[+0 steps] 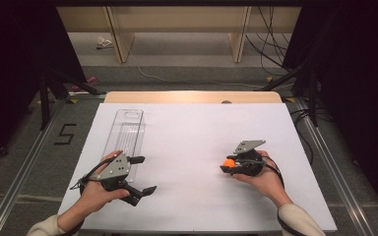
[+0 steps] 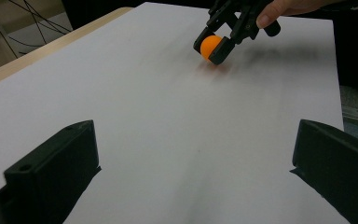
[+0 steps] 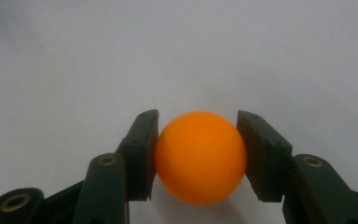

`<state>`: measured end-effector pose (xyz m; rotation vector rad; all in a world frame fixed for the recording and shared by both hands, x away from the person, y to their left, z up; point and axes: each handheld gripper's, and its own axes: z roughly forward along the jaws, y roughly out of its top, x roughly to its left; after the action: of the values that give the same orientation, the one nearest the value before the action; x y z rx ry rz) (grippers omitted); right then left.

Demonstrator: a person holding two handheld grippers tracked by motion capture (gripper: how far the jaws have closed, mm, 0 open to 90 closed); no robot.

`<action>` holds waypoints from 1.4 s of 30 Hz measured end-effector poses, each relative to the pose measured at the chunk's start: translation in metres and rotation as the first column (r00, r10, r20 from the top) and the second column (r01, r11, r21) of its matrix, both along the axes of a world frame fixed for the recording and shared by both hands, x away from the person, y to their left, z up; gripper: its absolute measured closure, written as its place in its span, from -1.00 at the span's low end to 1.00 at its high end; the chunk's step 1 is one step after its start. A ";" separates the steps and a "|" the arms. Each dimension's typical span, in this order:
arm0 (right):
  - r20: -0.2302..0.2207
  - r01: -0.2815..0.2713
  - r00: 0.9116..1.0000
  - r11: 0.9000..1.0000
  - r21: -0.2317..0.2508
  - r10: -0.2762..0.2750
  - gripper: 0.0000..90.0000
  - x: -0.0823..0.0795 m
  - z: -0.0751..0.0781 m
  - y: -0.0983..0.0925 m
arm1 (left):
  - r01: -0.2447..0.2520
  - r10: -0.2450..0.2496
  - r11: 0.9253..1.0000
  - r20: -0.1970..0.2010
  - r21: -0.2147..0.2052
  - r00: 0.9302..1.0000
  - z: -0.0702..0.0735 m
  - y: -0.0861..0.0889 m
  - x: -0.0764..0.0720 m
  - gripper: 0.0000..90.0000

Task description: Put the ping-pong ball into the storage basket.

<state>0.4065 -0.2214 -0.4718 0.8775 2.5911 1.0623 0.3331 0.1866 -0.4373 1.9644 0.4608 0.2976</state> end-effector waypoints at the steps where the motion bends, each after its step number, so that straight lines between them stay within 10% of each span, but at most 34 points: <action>1: 0.000 0.000 1.000 1.000 0.000 0.000 0.14 0.000 0.000 0.000 | 0.000 0.000 1.000 0.000 0.000 1.000 0.000 0.000 0.000 -1.00; 42: 0.065 -0.035 0.997 0.994 0.103 0.029 0.14 -0.003 0.026 0.014 | 0.009 -0.009 1.000 0.003 0.003 1.000 0.000 0.000 -0.001 -1.00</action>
<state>0.4033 -0.2069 -0.4460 0.8133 2.5256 1.2239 0.3316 0.1861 -0.4371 1.9683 0.4496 0.2963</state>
